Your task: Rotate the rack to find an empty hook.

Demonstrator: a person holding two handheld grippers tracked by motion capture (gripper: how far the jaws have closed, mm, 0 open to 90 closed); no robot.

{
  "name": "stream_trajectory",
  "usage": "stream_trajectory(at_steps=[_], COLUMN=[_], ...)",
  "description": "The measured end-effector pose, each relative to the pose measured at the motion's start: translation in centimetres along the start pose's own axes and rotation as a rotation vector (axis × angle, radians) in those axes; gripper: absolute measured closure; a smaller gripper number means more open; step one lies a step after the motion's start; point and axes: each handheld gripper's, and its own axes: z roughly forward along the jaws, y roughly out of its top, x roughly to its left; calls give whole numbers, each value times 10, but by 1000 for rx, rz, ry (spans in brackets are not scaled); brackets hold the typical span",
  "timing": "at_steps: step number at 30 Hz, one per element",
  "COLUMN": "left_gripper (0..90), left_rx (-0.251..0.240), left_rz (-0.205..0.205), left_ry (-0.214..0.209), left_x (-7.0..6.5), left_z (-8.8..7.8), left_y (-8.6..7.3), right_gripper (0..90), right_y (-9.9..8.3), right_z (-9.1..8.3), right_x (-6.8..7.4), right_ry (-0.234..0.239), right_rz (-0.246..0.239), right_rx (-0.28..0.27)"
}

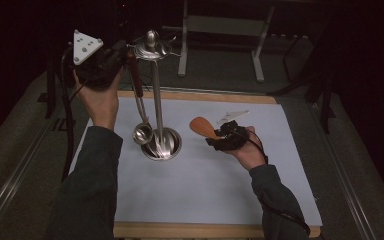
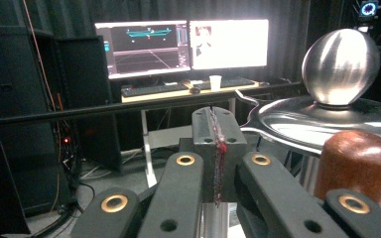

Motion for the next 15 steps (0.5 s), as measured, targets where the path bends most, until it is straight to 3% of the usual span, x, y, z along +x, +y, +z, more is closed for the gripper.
stream_trajectory(at_steps=[7,15], left_gripper=[900,900], left_rx=[-5,7], left_rz=[1,-5], left_ry=[-28,-39], left_x=[4,13], left_z=[-9,-19], left_y=[0,-11], right_gripper=[506,506], right_y=[-3,-5], right_z=[1,1], right_x=[-2,-4], right_ry=[-2,-7], right_rz=[9,13], right_rx=[4,8])
